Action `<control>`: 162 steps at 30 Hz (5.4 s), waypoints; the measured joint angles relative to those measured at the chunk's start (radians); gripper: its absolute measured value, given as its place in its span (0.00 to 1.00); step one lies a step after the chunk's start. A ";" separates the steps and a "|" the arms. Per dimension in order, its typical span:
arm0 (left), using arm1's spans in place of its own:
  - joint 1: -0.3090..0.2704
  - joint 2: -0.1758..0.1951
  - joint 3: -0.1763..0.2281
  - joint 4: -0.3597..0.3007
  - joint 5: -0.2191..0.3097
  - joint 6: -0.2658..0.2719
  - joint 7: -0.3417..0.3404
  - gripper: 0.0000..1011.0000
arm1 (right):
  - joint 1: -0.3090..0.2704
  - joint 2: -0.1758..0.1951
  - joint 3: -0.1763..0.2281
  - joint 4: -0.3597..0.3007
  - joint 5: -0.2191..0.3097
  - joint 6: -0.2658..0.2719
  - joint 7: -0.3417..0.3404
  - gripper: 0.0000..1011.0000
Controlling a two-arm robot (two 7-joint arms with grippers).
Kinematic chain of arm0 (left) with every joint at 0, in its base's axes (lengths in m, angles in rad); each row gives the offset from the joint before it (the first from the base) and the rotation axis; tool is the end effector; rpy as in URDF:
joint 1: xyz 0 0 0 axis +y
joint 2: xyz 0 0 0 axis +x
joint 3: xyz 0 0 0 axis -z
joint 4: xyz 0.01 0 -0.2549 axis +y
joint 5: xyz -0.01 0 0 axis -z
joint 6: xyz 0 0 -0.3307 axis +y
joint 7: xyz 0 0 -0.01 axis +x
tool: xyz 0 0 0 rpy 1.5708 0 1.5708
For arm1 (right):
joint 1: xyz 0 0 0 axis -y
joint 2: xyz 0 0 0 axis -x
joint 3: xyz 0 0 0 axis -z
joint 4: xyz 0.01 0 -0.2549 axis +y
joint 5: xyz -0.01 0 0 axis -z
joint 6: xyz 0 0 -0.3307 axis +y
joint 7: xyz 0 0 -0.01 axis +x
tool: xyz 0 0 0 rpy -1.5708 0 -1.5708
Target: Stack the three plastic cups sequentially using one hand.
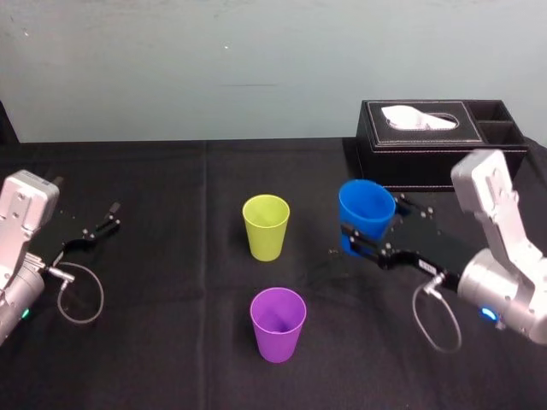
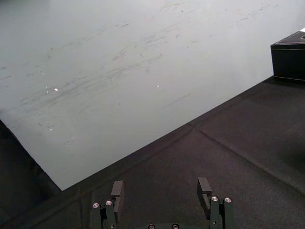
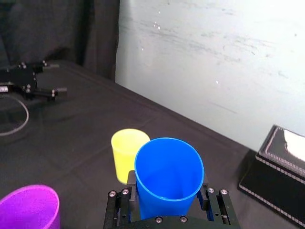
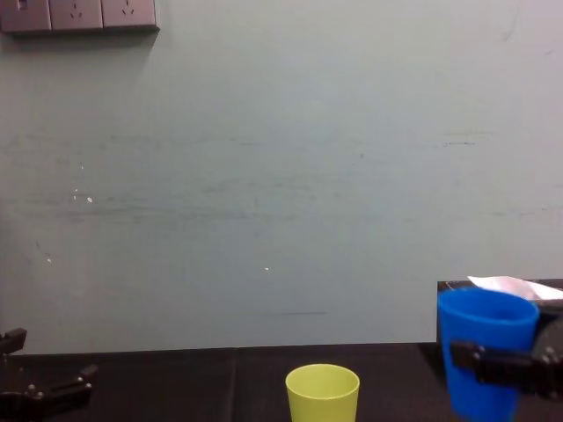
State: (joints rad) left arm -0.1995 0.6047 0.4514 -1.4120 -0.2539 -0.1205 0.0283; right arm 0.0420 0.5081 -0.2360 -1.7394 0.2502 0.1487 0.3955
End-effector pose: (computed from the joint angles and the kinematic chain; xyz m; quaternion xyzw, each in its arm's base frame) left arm 0.3731 0.0569 -0.2782 0.1415 -0.1325 0.5799 0.7913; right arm 0.3470 -0.0304 -0.2080 -0.1184 -0.0570 -0.4384 0.8891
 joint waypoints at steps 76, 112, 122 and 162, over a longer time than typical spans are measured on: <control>0.000 0.000 0.000 0.000 0.000 0.000 0.000 1.00 | 0.363 -0.186 -0.238 0.277 -0.066 0.079 0.027 0.72; 0.000 0.000 0.000 0.000 0.000 0.000 0.000 1.00 | 0.381 -0.212 -0.244 0.352 -0.062 0.047 0.028 0.72; 0.000 0.000 0.000 0.000 0.000 0.000 0.000 1.00 | 0.383 -0.218 -0.248 0.371 -0.061 0.040 0.030 0.72; 0.000 0.000 0.000 0.000 0.000 0.000 0.000 1.00 | 0.378 -0.221 -0.248 0.385 -0.065 0.041 0.025 0.99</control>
State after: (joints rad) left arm -0.1995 0.6047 0.4514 -1.4120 -0.2539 -0.1205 0.0283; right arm 0.4199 0.2875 -0.4841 -1.3544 0.1852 0.1899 0.4202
